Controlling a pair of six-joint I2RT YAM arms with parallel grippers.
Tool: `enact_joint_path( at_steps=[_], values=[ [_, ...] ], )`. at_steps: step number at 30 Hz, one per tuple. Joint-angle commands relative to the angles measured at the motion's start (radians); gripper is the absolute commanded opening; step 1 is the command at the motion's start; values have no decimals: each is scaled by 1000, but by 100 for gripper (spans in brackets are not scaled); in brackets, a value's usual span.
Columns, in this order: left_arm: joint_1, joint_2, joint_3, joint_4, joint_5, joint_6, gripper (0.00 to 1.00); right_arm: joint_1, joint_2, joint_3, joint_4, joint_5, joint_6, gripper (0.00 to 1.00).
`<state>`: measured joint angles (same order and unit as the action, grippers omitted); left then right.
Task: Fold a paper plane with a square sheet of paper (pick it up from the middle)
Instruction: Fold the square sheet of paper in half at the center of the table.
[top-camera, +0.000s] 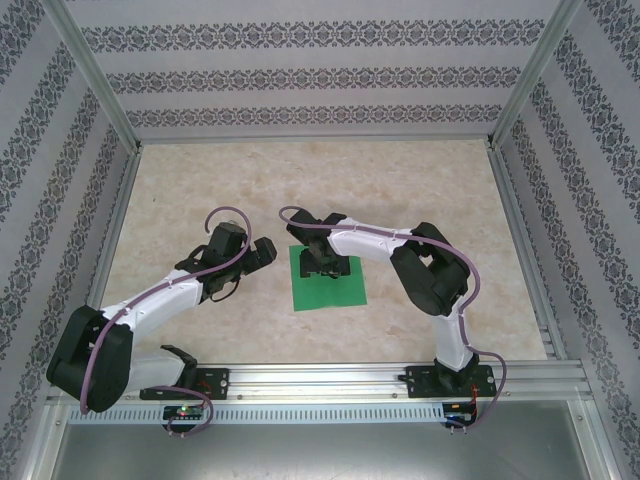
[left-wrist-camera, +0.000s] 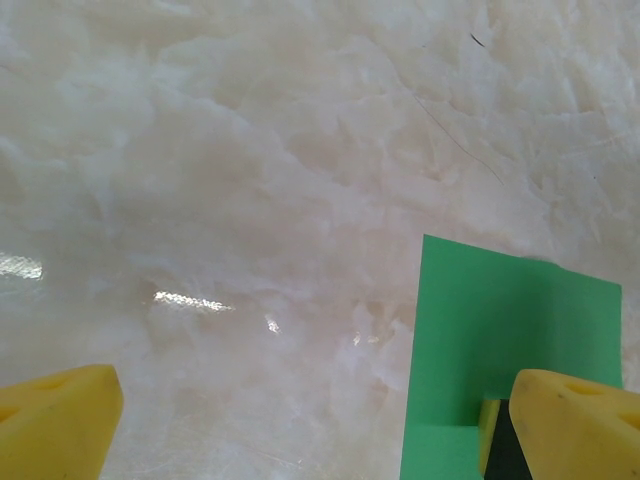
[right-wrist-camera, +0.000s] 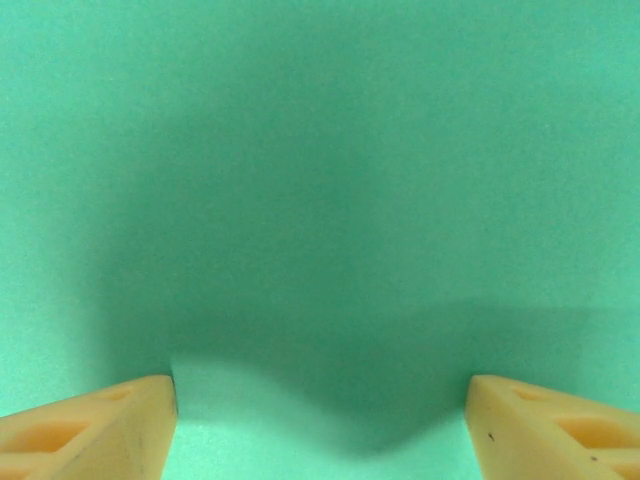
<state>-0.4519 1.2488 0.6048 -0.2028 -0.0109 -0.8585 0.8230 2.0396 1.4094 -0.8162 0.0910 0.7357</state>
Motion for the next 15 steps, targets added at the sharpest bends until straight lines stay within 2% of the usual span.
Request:
enact_joint_path(
  at_steps=[1,7,11,13,15],
  values=[
    [9,-12,11,17,-21,5,100,7,82,-27,-18,24,15,76],
    [9,-6,25,7,-23,18,100,8,67,-38,2,12,6,74],
    [9,-6,29,-1,-23,21,100,6,8,-43,49,-8,7,70],
    [9,-8,34,-8,-26,14,100,2,-27,-44,66,-5,8,63],
    [9,-19,47,-29,-40,6,100,-5,-60,-40,69,8,7,50]
  ],
)
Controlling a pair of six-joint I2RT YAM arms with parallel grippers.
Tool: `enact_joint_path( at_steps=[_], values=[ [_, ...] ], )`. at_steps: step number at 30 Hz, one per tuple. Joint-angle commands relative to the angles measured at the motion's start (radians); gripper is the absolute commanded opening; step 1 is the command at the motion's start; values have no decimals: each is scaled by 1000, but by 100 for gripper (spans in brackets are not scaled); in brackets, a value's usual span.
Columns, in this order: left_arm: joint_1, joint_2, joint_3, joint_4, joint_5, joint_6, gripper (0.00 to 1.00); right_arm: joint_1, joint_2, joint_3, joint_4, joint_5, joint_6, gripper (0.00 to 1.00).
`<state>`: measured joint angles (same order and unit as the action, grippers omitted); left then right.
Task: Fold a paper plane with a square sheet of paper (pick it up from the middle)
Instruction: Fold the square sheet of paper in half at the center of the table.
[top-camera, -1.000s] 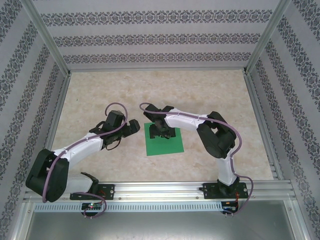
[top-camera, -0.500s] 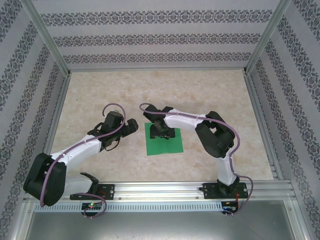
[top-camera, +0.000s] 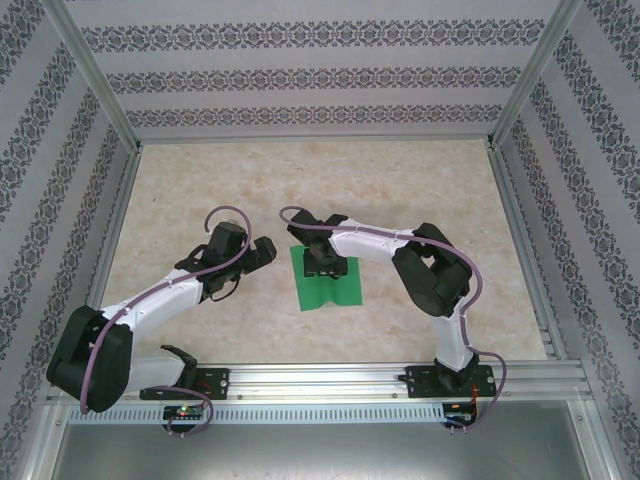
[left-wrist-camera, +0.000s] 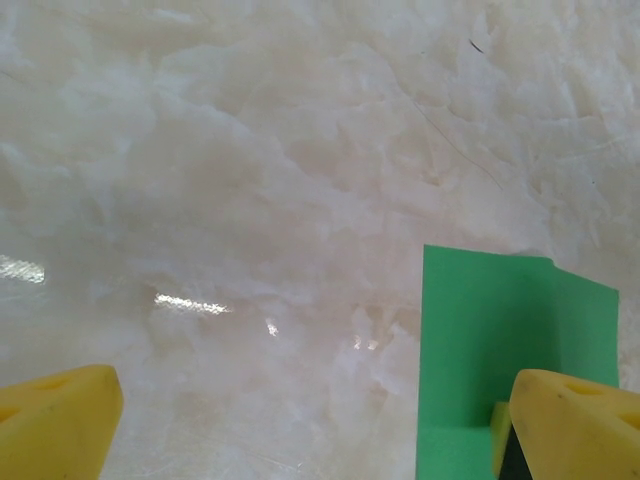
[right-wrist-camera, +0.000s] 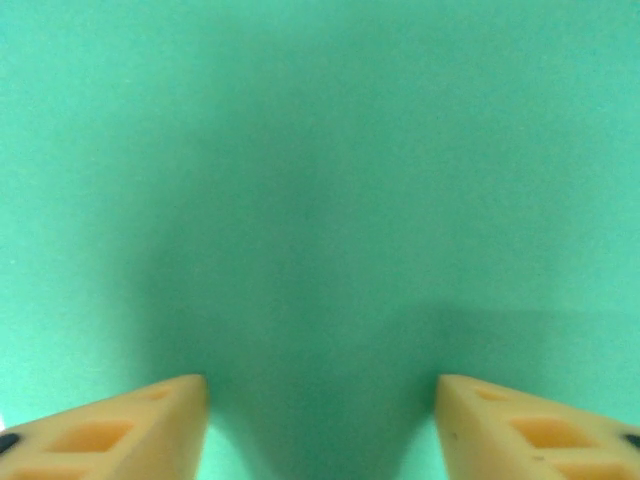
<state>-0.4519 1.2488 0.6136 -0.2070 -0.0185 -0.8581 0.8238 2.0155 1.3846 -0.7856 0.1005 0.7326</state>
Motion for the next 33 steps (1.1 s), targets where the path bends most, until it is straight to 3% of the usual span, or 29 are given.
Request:
enact_joint_path(
  at_steps=[1,5,12,17,21,24,29,33],
  values=[
    [10,-26,43,-31,-41,4,100,-8,-51,-16,39,6,9,47],
    [10,-59,57,-41,-63,0,100,-17,-114,-24,35,31,6,41],
    [9,-57,84,-65,-60,13,100,-45,-307,-88,166,-53,63,40],
    [10,-56,99,-62,-56,16,100,-130,-440,-293,566,-300,230,40],
    [10,-45,114,-62,-48,28,100,-169,-466,-426,799,-372,375,40],
    [10,-32,119,-49,-22,33,100,-178,-476,-543,952,-355,478,41],
    [10,-1,125,-26,30,61,100,-189,-467,-630,815,-275,464,42],
    [8,26,127,-4,73,66,100,-188,-456,-667,759,-247,426,51]
  ],
)
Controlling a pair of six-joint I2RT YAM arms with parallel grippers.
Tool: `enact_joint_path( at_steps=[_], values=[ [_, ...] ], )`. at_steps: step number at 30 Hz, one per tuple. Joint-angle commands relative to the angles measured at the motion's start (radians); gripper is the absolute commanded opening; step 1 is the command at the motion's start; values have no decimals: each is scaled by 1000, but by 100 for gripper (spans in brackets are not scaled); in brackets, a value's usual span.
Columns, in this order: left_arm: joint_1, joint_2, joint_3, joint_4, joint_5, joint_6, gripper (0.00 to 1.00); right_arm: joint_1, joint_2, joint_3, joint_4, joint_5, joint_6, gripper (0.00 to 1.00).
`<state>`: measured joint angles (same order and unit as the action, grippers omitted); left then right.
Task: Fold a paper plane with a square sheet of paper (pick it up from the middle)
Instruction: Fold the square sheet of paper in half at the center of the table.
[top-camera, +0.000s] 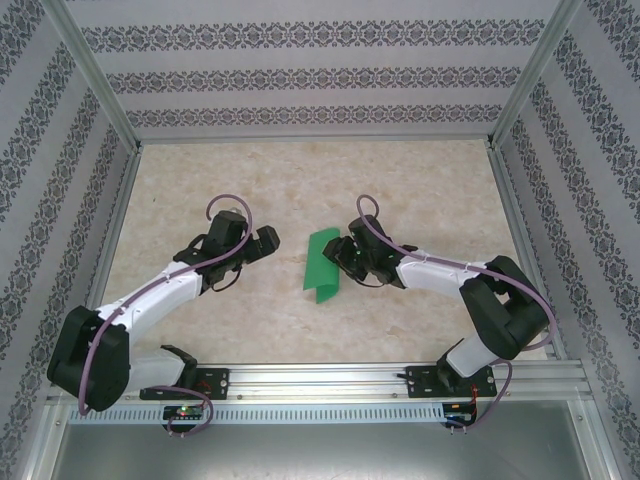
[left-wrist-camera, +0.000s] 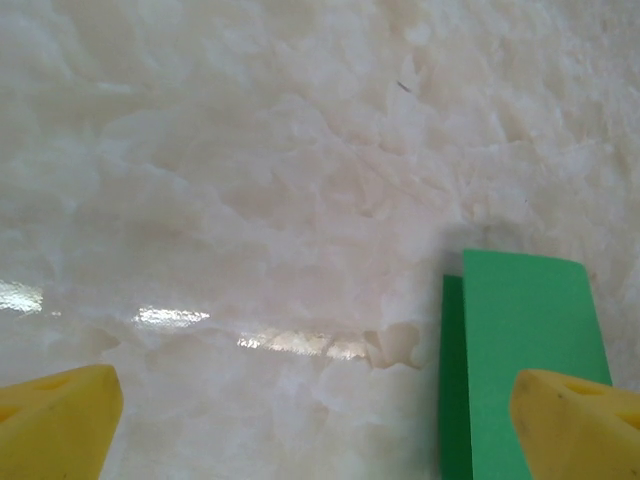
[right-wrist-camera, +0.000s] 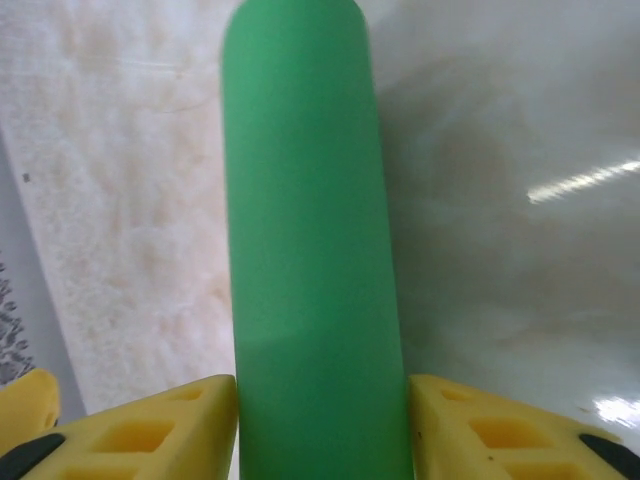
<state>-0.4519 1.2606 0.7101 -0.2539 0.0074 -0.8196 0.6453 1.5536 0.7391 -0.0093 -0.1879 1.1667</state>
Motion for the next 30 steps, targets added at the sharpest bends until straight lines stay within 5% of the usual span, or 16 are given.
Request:
enact_joint_path(
  at_steps=[1,12,30],
  values=[
    [8,23,34,46,57,28,100,-9,4,-24,-48,56,-19,54],
    [-3,105,98,56,155,87,100,-20,-25,81,-350,79,-275,73],
    [-124,285,224,57,240,139,88,-70,59,109,-398,50,-363,73]
  ],
)
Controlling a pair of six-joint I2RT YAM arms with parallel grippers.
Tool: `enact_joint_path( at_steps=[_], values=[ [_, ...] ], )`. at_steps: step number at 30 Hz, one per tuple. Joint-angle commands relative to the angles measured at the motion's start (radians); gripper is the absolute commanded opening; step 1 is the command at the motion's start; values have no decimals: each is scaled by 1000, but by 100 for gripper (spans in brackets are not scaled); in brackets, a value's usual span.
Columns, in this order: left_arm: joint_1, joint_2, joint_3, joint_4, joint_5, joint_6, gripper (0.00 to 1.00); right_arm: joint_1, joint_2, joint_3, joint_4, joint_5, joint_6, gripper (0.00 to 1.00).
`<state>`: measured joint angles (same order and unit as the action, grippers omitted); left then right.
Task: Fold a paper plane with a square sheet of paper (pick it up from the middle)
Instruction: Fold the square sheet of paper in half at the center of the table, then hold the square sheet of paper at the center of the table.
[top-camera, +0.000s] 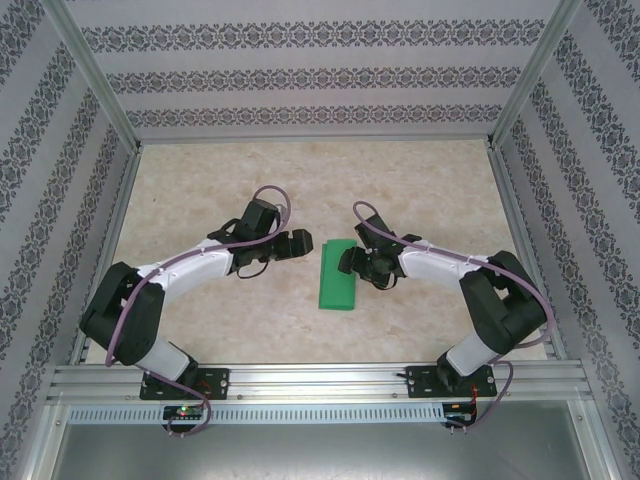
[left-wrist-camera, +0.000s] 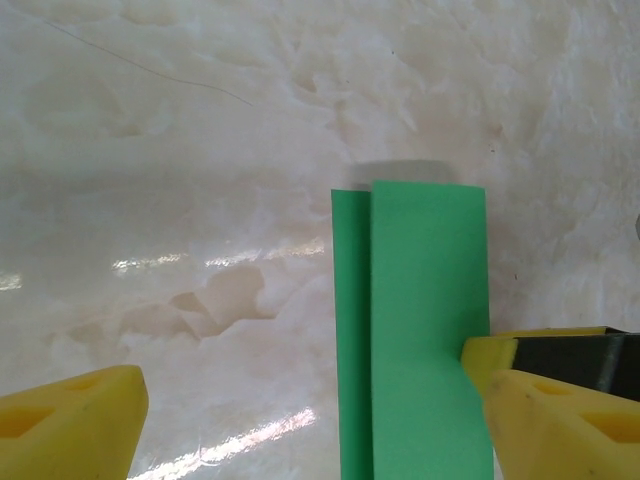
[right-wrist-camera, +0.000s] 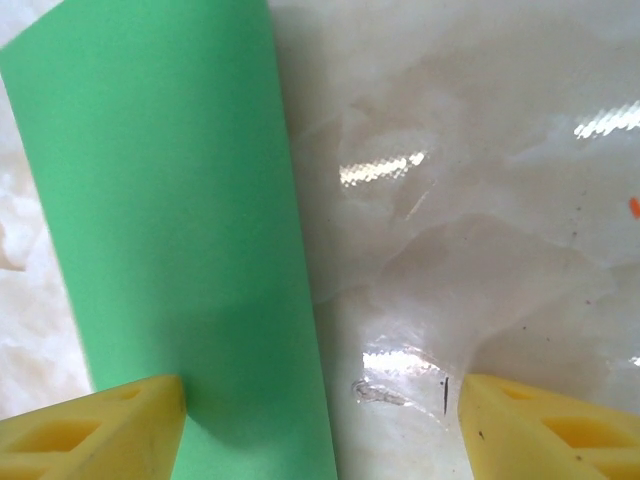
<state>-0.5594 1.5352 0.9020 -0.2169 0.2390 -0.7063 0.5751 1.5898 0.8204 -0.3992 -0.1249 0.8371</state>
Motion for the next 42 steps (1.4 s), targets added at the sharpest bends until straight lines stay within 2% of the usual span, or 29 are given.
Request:
enact_joint_path(
  at_steps=[1,10,17,25,42],
  values=[
    [-17,17,38,17,6,27,88,2,29,34,-14,-14,-38,73],
    [-21,42,68,5,6,35,88,12,39,43,8,-17,-21,75],
    [-22,46,67,3,6,39,88,16,69,60,-12,-45,-69,77],
    [-22,52,77,1,6,41,89,30,89,80,-51,-10,-75,83],
    [-21,49,76,-7,6,49,89,46,165,120,-128,44,-96,81]
  ],
)
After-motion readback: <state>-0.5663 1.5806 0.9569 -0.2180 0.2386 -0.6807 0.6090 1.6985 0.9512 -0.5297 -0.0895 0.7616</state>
